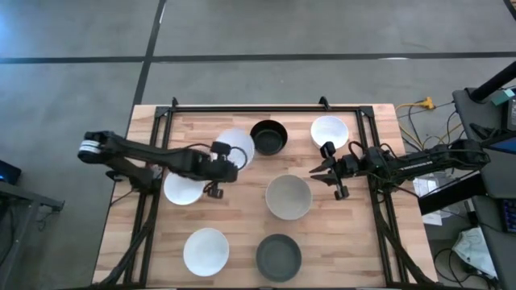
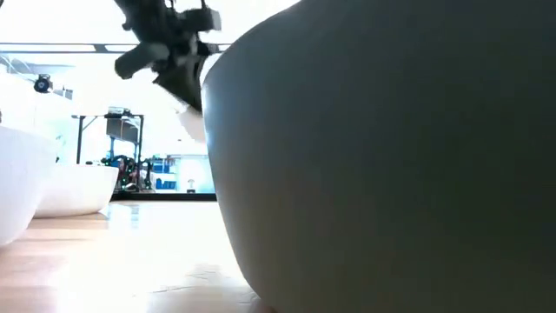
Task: Nest bowls inside each other
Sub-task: Stack the white bowl on top of the gray bowl
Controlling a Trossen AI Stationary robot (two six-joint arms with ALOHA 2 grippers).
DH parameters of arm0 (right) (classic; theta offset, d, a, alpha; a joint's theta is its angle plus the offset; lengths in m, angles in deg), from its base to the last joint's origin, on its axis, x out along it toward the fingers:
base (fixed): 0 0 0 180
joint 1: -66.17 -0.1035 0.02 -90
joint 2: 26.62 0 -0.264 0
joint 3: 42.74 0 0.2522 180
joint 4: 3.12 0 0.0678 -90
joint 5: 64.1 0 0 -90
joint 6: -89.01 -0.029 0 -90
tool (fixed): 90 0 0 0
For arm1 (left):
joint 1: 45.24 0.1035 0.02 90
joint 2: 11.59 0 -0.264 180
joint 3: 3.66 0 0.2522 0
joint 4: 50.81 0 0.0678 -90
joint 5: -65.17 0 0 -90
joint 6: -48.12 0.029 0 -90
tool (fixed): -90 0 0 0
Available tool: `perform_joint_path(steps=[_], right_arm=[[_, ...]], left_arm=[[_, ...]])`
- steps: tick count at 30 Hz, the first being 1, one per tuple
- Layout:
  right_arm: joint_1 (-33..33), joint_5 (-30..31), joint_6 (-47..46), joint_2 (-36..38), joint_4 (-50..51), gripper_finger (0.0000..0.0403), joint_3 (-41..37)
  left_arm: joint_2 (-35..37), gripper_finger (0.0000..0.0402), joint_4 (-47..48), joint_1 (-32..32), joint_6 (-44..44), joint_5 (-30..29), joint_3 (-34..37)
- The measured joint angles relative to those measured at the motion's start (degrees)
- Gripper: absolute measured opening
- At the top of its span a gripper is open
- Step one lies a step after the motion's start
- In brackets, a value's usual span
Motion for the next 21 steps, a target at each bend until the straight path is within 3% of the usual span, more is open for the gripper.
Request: perform_joint_path(steps=[3, 9, 13, 16, 19, 21], right_arm=[[0.19, 0.81, -0.01, 0.07, 0.09, 0.0059, 0.00], [0.25, 4.80, -0.83, 0.64, 3.04, 0.0059, 0.00], [0.50, 4.81, -2.69, 3.31, 8.82, 0.0059, 0.00], [1.77, 4.86, -6.09, 7.47, 16.02, 0.0059, 0.00], [3.84, 4.86, -9.06, 13.43, 28.87, 0.0059, 1.00], [5.33, 4.95, -10.23, 17.88, 40.58, 0.0059, 2.72]], left_arm=[[2.55, 0.0001, -9.45, -3.79, 6.28, -5.95, 1.60], [1.77, 0.0000, -29.02, -8.36, 25.04, -4.06, 4.54], [-1.37, 0.0000, -30.91, -8.90, 36.93, -2.69, 4.36], [-4.01, 0.0000, -29.65, -7.87, 37.69, 2.93, 1.13], [-6.42, 0.0000, -23.99, -6.61, 39.14, 11.72, -4.80], [-8.54, 0.0000, -18.47, -6.21, 41.52, 14.61, -9.52]])
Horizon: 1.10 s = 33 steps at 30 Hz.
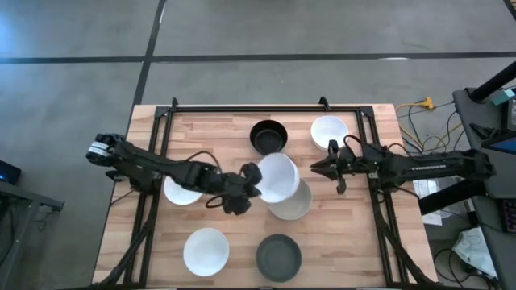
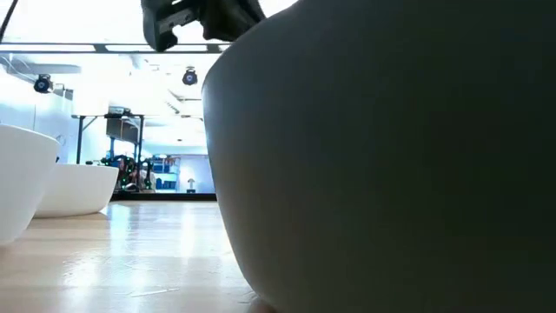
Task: Nest bowls inside each other
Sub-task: Stack the white bowl on top of the gray bowl
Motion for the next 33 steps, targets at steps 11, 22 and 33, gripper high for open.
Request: perform_joint_path(steps=[11, 22, 33], right_arm=[[1.41, 5.49, -1.80, 14.10, 22.79, 0.0059, 1.44], [1.41, 5.53, -1.16, 16.20, 22.83, 0.0059, 0.51], [1.39, 5.95, -0.27, 16.22, 23.75, 0.0059, 0.47]], left_arm=[[-16.59, 0.0000, 27.89, 2.82, 9.62, 10.06, -26.68], [-28.93, 0.0000, 39.26, 5.13, 15.87, 10.31, -42.49], [-33.00, 0.0000, 43.51, 6.02, 18.25, 13.57, -45.21]])
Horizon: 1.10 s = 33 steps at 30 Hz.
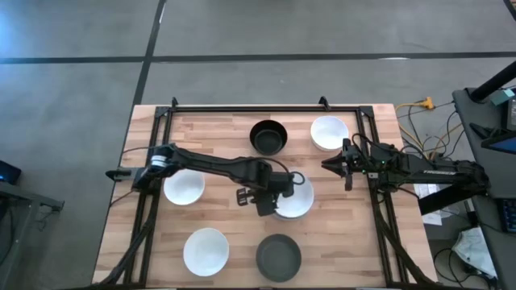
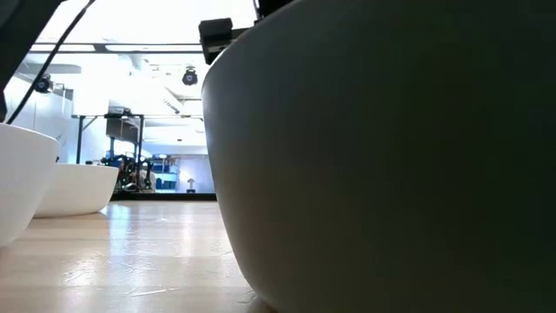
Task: Nest bowls inside each other
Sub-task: Stack the white bowl on top of the gray bowl
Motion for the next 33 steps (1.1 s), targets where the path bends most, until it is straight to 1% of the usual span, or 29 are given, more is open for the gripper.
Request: perform_joint_path(steps=[4, 7, 16, 21, 27, 33], right_arm=[[0.00, 0.87, 0.00, -0.07, -0.03, 0.0059, 0.00], [0.00, 1.02, 0.04, -0.08, -0.20, 0.0059, -0.15], [0.00, 1.10, 0.52, -0.44, -0.26, 0.0059, -0.28], [0.00, 1.16, 1.07, -0.44, -0.28, 0.0059, -0.28], [0.00, 1.15, 1.09, -0.44, -0.28, 0.0059, -0.31], [0.00, 1.15, 1.29, -0.44, -0.28, 0.0059, -0.31]], left_arm=[[-0.23, 0.0000, 0.69, 0.10, -0.01, 2.06, 0.52], [-0.29, 0.0000, 1.70, 0.10, -0.01, 2.15, 0.61], [-0.29, 0.0000, 1.02, 0.17, 0.43, 2.98, 0.81], [-0.29, 0.0000, -1.24, 0.36, 0.39, 4.01, 1.05], [-0.29, 0.0000, -2.27, 0.56, -2.75, 4.16, 1.07], [-0.38, 0.0000, -2.00, 0.58, -3.94, 4.16, 1.87]])
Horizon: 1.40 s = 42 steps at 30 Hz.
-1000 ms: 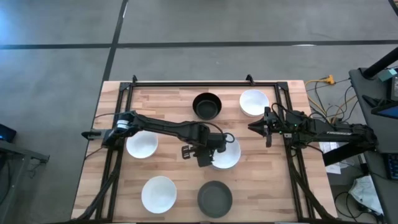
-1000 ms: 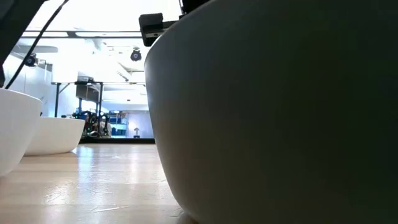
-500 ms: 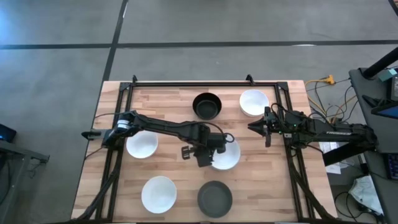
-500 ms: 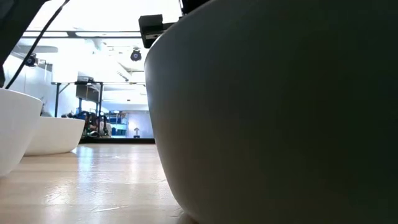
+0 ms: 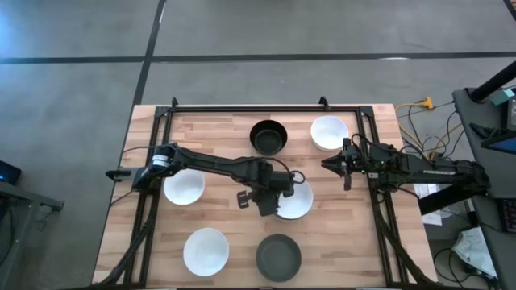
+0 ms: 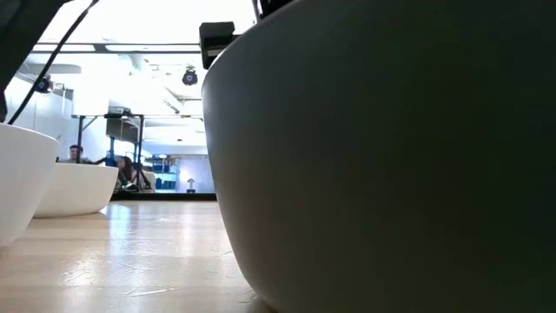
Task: Nest bowls inside each other
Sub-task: Stack the white bowl on top of the gray bowl
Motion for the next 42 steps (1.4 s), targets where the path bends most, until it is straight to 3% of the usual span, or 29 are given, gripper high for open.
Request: perform_joint_path(steps=[9, 21, 26, 30, 39, 42], right_arm=[[0.00, 0.00, -0.03, 0.00, 0.00, 0.0059, -0.02], [0.02, 0.00, -0.07, 0.00, 0.02, 0.0059, -0.02], [0.02, 0.00, 0.01, 0.00, 0.04, 0.0059, -0.02], [0.02, 0.00, 0.11, 0.00, 0.07, 0.0059, -0.02], [0.02, 1.35, 0.27, 0.00, 0.07, 0.0059, -0.02], [0.02, 1.81, 0.39, 0.00, 0.06, 0.0059, -0.02]], left_arm=[[0.00, 0.0004, -0.10, 0.00, -3.03, -0.02, 1.95], [1.01, 0.0121, -2.81, -0.01, -5.24, -2.19, 2.45], [1.05, 0.0141, -2.77, -0.02, -5.36, -4.63, 2.45], [1.07, 0.0126, -2.54, -0.04, -5.24, -6.23, 2.52], [1.18, 0.0017, -0.57, -0.04, -5.14, -6.27, 3.07], [1.18, 0.0006, -0.53, -0.06, -5.16, -5.93, 3.65]])
